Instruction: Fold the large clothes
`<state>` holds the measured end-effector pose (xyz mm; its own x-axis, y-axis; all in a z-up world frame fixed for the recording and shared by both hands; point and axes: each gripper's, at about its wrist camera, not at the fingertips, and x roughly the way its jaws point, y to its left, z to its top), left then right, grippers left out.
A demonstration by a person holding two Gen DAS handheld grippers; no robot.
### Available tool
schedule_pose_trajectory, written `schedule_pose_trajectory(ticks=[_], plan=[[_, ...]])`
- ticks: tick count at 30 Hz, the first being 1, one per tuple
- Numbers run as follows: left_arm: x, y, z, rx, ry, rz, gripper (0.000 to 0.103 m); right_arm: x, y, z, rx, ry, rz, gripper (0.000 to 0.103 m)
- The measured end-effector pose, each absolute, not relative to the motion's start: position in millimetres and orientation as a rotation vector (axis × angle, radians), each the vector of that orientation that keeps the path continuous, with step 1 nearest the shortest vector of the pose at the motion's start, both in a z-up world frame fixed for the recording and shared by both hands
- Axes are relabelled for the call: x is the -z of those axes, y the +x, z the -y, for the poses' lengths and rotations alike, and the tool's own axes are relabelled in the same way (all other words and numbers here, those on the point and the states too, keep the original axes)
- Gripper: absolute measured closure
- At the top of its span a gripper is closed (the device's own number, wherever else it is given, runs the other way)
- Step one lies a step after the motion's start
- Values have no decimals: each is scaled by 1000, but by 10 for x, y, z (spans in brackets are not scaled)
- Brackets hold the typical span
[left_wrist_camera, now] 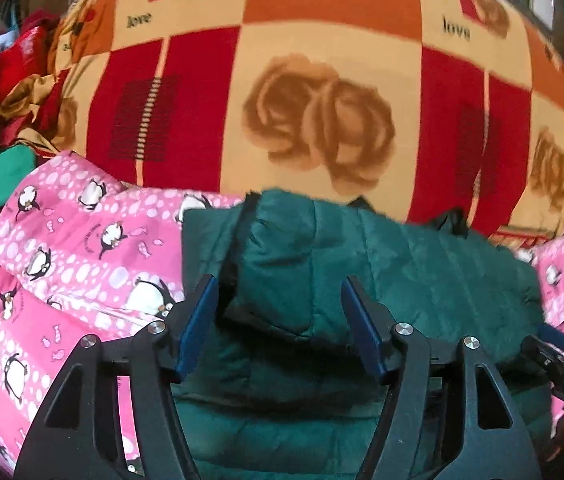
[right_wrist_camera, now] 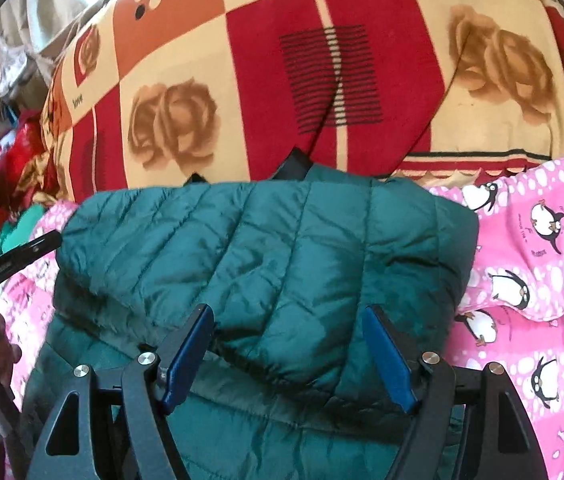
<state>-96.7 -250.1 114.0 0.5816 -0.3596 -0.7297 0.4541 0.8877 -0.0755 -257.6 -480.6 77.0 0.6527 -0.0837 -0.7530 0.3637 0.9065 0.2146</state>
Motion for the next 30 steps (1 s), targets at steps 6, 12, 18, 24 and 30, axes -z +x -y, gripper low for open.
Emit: schedule_pose_trajectory(ticks=[6,12,18,24,30], plan=[[-785,-915,2608,432,184,-881,38,-396,-2378,4760,280,317,-895,28],[-691,-909,2580,428,200,-864,31,-528,-2419,4794,268,332,-882,28],[-658,-891,2566,430,181,-865,29,-849,-2616,4977,303,382,-753,28],[-644,-902,2581,422,181,-856,29,-626,-2456,5241,333,429,-811,28],[-603,-912,2603,417,184,-841,25,-427,-2265,5312,347,410,-845,28]])
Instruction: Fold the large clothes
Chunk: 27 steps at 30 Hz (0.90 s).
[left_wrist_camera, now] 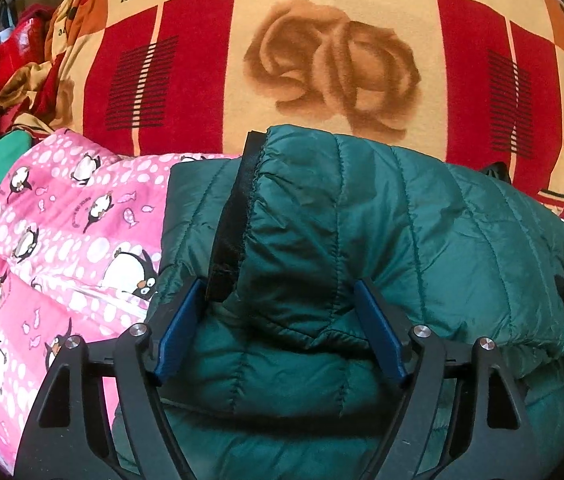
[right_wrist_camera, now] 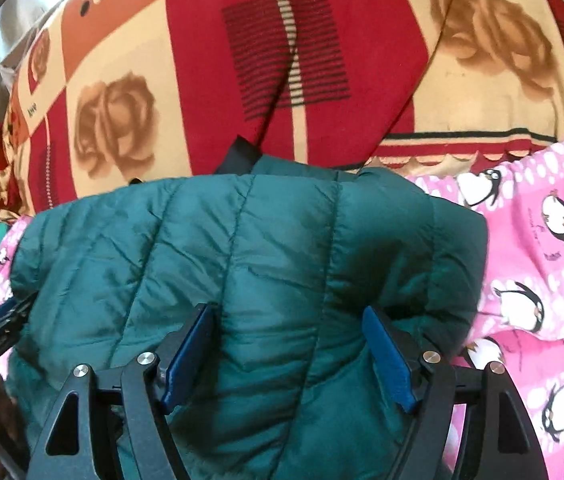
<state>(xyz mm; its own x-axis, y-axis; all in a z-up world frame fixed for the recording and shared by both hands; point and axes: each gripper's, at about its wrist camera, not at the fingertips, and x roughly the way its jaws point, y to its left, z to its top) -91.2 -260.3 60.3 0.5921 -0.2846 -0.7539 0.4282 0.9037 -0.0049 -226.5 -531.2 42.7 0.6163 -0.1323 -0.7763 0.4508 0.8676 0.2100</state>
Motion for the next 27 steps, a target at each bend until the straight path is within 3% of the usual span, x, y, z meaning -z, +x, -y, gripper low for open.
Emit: schedule_pose_trajectory(ticks=[15,27], plan=[[-583,-906,2607,419,190,-836,24,-799,-2693,5041,323,360,-803,28],[-566,-914,2609,420,195,-832,23,-412,-2573,5097,363,388,-839,28]])
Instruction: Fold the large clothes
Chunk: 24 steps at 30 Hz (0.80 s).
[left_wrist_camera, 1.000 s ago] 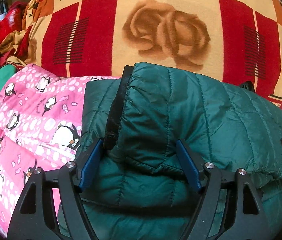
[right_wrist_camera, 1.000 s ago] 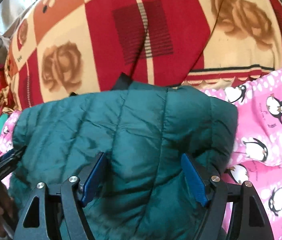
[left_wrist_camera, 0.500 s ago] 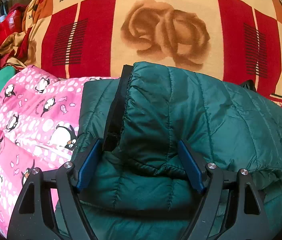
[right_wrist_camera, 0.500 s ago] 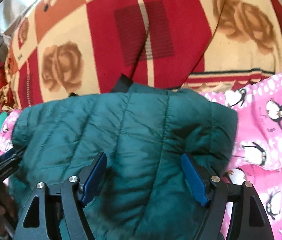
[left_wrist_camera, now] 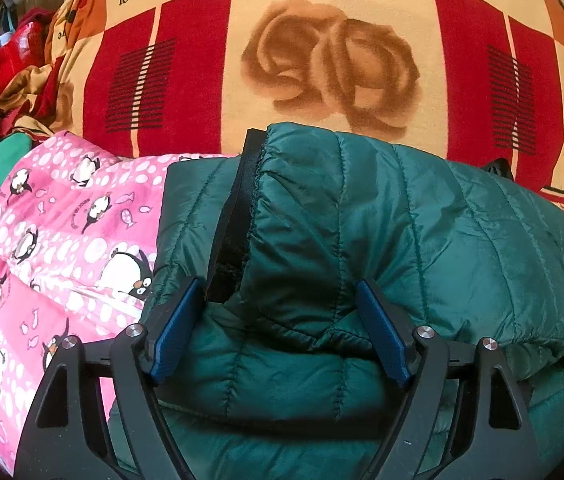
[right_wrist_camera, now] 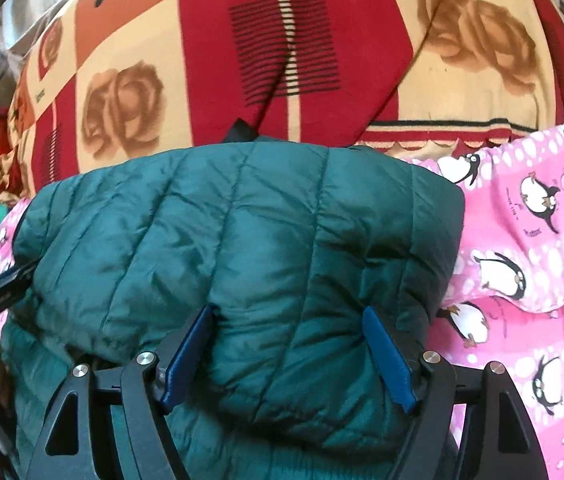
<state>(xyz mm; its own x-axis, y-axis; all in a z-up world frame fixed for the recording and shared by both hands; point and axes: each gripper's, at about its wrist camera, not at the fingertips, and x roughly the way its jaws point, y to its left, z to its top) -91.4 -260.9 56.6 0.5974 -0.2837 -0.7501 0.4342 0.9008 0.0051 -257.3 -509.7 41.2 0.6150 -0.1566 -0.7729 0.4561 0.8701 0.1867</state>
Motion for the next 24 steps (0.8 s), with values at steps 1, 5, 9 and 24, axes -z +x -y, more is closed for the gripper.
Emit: schedule_pose_trajectory(ticks=[1,5,9,24], plan=[[-564,-919,2613,419,196,-831,22,-401,-2553,5103,366,388,-842,28],[-551,-922,2620,419,200,-826,22,-443,-2585,5081,363,382,-838,28],[-551,-917,2605,427,188,-827,21,-568,-2733,5085,356,418,-803,28],[-745,-1002,2333,505,89,-881,21,-715,-3094,4990,353,441,-804,28]])
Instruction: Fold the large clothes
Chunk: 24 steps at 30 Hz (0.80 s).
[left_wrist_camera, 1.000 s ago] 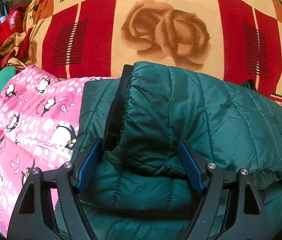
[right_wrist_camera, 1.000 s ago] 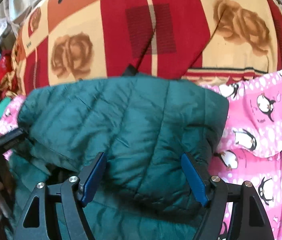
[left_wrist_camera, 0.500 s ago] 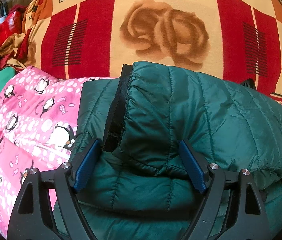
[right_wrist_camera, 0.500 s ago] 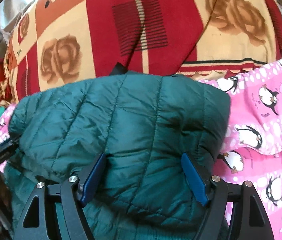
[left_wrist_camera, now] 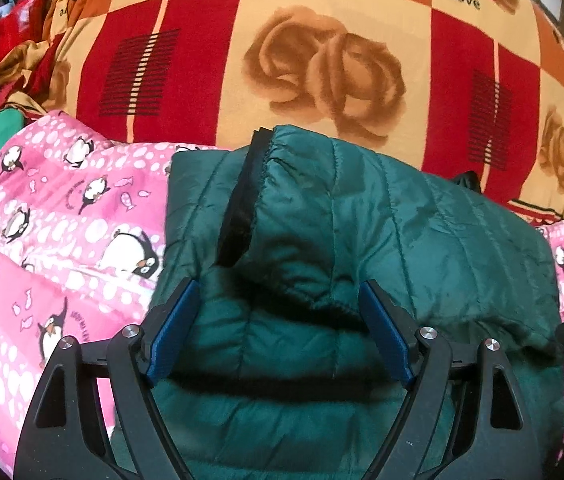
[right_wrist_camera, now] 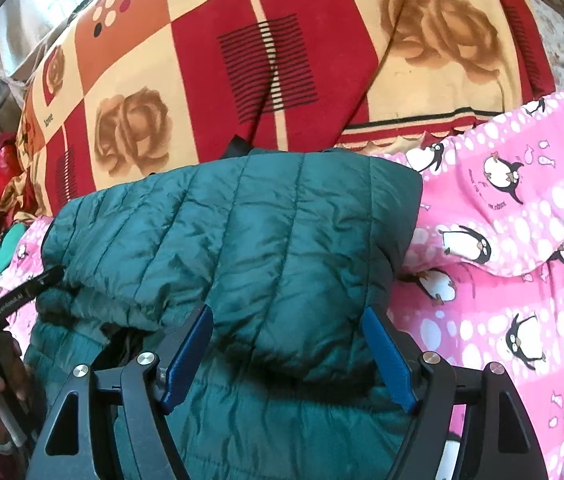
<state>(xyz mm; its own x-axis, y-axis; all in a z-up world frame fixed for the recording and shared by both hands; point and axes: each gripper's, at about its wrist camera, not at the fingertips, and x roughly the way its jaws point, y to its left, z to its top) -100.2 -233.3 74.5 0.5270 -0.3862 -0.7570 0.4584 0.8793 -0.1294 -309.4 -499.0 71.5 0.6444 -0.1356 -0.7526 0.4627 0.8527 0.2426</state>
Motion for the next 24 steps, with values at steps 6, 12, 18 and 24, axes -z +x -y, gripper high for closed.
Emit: schedule_pose_trajectory(ticks=[6,12,18,24], plan=[[-845,-1090,2164,499,78,-886,21,-650,-3126,5005,369,456,-829,28],[-932,-1166,2056,498,75,-867,21,-698,-3241,4973,367,467,-814,28],[-950,-1260,2011,507,79,-871,21,-768,-3404,5169,404,540,-759,28],[-953,-1238,2036,499,73,-865,21,-654,-3432,5522,399,716,-747,28]])
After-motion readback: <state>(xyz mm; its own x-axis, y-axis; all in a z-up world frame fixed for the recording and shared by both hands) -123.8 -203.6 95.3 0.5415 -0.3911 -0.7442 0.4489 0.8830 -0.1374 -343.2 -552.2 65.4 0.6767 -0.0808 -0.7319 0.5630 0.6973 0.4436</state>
